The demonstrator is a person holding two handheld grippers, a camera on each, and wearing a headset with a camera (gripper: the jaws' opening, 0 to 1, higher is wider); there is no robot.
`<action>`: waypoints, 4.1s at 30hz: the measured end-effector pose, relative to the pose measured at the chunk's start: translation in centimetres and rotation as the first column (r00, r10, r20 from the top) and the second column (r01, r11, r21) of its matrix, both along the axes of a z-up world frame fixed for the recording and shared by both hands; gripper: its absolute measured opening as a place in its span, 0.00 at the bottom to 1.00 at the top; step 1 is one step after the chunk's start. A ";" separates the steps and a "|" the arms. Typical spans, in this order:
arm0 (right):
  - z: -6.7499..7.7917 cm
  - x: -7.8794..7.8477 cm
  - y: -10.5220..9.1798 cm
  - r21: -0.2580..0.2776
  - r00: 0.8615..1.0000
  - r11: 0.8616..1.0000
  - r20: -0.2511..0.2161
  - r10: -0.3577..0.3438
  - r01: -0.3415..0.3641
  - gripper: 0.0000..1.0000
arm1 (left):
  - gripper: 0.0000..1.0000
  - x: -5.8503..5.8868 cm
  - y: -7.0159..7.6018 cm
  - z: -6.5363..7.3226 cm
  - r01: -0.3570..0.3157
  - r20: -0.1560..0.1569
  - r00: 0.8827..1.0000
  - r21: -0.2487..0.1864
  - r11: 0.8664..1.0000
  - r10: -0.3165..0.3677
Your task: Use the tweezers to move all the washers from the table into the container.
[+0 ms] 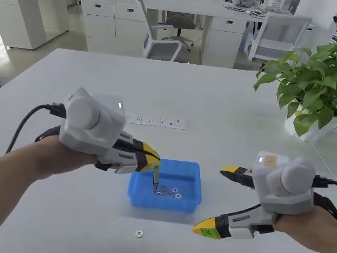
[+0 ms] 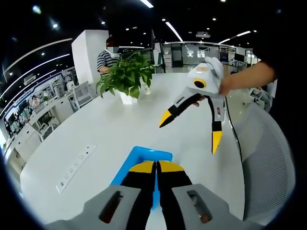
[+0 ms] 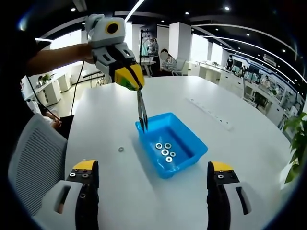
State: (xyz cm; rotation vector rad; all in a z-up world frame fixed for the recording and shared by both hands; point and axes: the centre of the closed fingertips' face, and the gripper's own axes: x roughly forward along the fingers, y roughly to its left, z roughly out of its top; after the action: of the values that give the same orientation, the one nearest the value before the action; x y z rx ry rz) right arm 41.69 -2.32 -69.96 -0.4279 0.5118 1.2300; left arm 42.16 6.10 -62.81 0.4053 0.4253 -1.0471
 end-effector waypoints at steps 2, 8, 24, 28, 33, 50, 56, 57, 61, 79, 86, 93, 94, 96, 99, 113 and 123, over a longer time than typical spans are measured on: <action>0.0 -0.1 0.0 0.006 1.000 1.000 0.000 0.000 0.000 0.97 | 0.05 -0.3 0.1 0.0 0.003 -0.003 1.000 0.001 1.000 -0.003; 0.3 -0.7 0.0 0.040 1.000 0.999 0.011 0.003 -0.003 1.00 | 0.05 -1.2 0.4 -0.2 0.011 -0.011 1.000 0.005 1.000 -0.011; -0.9 -2.3 -0.9 0.068 1.000 0.998 0.004 0.018 -0.018 1.00 | 0.05 -3.7 0.5 -2.3 0.023 -0.044 0.999 0.013 1.000 -0.022; -1.0 -2.5 -1.0 0.076 1.000 0.997 0.006 0.015 -0.015 1.00 | 0.05 -4.1 0.5 -2.8 0.022 -0.052 0.998 0.010 1.000 -0.022; -1.4 -2.8 -1.1 0.060 1.000 0.998 0.001 0.025 -0.025 1.00 | 0.05 -4.6 0.5 -3.6 0.024 -0.065 0.998 0.017 1.000 -0.023; -2.1 -2.9 -1.2 0.024 0.999 0.999 -0.002 0.048 -0.048 1.00 | 0.05 -5.5 0.3 -5.2 0.015 -0.101 0.995 0.020 1.000 -0.013; -2.3 -3.1 -1.3 0.020 0.998 0.998 -0.007 0.057 -0.057 1.00 | 0.05 -5.5 0.4 -5.5 0.012 -0.107 0.994 0.020 1.000 -0.010; -2.3 -3.1 -1.3 0.019 0.998 0.998 -0.008 0.057 -0.057 1.00 | 0.05 -5.5 0.4 -5.6 0.012 -0.109 0.994 0.020 1.000 -0.010; -2.4 -3.3 -1.2 0.014 0.998 0.998 -0.010 0.060 -0.060 1.00 | 0.05 -5.5 0.4 -5.7 0.011 -0.113 0.994 0.022 1.000 -0.008; -3.0 -3.8 -0.4 0.000 0.995 0.995 -0.022 0.096 -0.096 1.00 | 0.05 -6.0 0.1 -6.2 0.005 -0.128 0.992 0.009 1.000 -0.004; -3.0 -4.1 0.8 0.012 0.991 0.991 -0.015 0.132 -0.132 0.98 | 0.05 -6.1 0.1 -6.2 0.018 -0.125 0.992 0.017 1.000 -0.016; -2.7 -4.7 2.3 0.026 0.976 0.976 -0.003 0.217 -0.217 0.83 | 0.05 -6.1 0.1 -6.3 0.023 -0.126 0.992 0.026 0.999 -0.019; -2.7 -4.7 2.4 0.025 0.975 0.975 -0.002 0.220 -0.220 0.81 | 0.05 -6.1 0.1 -6.3 0.023 -0.126 0.992 0.029 0.999 -0.019; -2.8 -4.9 2.8 0.020 0.969 0.969 0.000 0.245 -0.245 0.78 | 0.05 -6.1 0.2 -6.4 0.027 -0.126 0.992 0.034 0.999 -0.023; -3.0 -5.1 3.4 0.012 0.960 0.960 -0.004 0.279 -0.279 0.73 | 0.05 -5.9 0.4 -6.6 0.030 -0.125 0.992 0.040 0.999 -0.025; -3.8 -5.7 5.4 -0.033 0.905 0.904 -0.002 0.426 -0.425 0.47 | 0.05 -5.6 0.6 -7.0 0.034 -0.128 0.991 0.046 0.998 -0.028; -4.6 -6.0 7.4 -0.050 0.863 0.862 0.003 0.505 -0.505 0.37 | 0.05 -5.7 0.8 -7.0 0.039 -0.133 0.991 0.055 0.998 -0.032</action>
State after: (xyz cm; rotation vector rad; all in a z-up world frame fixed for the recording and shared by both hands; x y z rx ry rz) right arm 35.65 5.05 -74.60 -0.6398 0.4266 1.7225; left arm 36.47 6.91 -69.84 0.3970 0.5690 -1.1018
